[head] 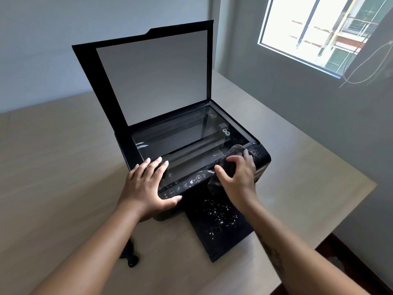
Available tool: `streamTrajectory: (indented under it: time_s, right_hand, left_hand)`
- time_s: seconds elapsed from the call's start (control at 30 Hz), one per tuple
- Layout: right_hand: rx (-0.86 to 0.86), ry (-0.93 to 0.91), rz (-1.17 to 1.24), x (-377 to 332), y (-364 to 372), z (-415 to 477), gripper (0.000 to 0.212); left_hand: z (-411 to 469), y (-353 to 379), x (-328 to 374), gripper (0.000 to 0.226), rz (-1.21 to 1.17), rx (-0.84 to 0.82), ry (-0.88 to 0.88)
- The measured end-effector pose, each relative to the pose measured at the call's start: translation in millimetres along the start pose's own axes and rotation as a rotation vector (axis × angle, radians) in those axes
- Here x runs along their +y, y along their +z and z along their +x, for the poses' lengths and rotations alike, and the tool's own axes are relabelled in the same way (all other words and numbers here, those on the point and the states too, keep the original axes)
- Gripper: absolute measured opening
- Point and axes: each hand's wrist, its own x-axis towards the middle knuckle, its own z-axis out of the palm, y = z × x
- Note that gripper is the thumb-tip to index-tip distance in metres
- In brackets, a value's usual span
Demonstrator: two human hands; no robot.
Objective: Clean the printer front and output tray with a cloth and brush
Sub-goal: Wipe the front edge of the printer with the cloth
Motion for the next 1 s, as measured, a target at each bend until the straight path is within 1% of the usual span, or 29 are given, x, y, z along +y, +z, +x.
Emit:
streamTrajectory:
  time_s: [0.07,0.1,0.13,0.2,0.33,0.37,0.43,0.47,0.5,0.57,0.63,0.67,0.7,0.73,0.8,0.83,0.93,1.0]
  right_hand:
    - [0.063,-0.001,-0.042,-3.4,14.1,-2.4,0.063]
    - [0.081,-0.014,-0.058,-4.6,16.5,-1.5,0.068]
    - [0.095,-0.023,-0.073,-6.1,16.0,0.5,0.067]
    - [0.103,-0.07,-0.138,-4.9,10.4,1.5,0.059]
    - [-0.053,-0.371,-0.307,14.0,-8.0,-2.6,0.051]
    - [-0.072,-0.385,-0.363,18.5,-12.1,0.0,0.049]
    - [-0.075,-0.293,-0.46,18.9,-15.1,3.0,0.048]
    - [-0.063,-0.253,-0.478,17.2,-12.9,2.2,0.049]
    - [-0.046,-0.251,-0.469,15.5,-9.0,0.5,0.05]
    - [-0.046,-0.35,-0.438,14.3,-1.9,-5.2,0.048]
    - [-0.119,-0.475,-0.445,14.3,-7.5,-5.7,0.046]
    - [-0.165,-0.494,-0.446,13.6,-13.6,-1.4,0.045]
    - [-0.195,-0.48,-0.434,12.2,-20.1,4.4,0.044]
    - [-0.183,-0.44,-0.395,11.9,-24.9,11.4,0.043]
    - [-0.055,-0.365,-0.289,12.5,-29.8,22.8,0.043]
    - [-0.022,-0.35,-0.268,11.9,-27.4,25.3,0.045]
    - [-0.077,-0.298,-0.362,8.2,-7.8,19.7,0.051]
    - [-0.08,-0.293,-0.402,8.2,-3.0,19.2,0.051]
  left_hand:
    - [-0.2,0.2,0.3,0.108,-0.002,-0.003,0.0]
    - [-0.3,0.3,0.4,0.108,-0.007,-0.001,0.0]
    - [-0.1,0.2,0.3,0.108,-0.01,0.001,-0.001]
    - [0.3,-0.1,-0.2,0.108,-0.005,0.002,0.0]
    - [0.9,0.6,-0.1,0.108,-0.001,0.009,0.003]
    - [1.2,1.0,-0.1,0.107,-0.007,0.015,0.003]
    - [0.9,1.6,-0.7,0.107,-0.008,0.016,0.008]
    - [0.5,1.7,-0.7,0.107,-0.004,0.012,0.008]
    - [0.3,1.4,-0.7,0.108,-0.001,0.007,0.006]
    - [0.8,0.4,0.0,0.108,0.01,-0.006,0.004]
    - [1.0,0.3,0.4,0.109,0.025,-0.015,0.004]
    - [0.8,-0.2,0.3,0.109,0.028,-0.019,0.003]
    - [0.5,-0.9,0.4,0.109,0.034,-0.024,0.0]
    - [0.4,-1.7,0.5,0.11,0.042,-0.032,-0.003]
    - [0.8,-2.7,2.7,0.114,0.051,-0.048,-0.016]
    - [1.6,-3.0,4.3,0.117,0.042,-0.048,-0.03]
    - [5.6,-2.7,8.7,0.126,0.016,-0.023,-0.067]
    - [6.4,-1.8,10.0,0.129,0.033,-0.014,-0.09]
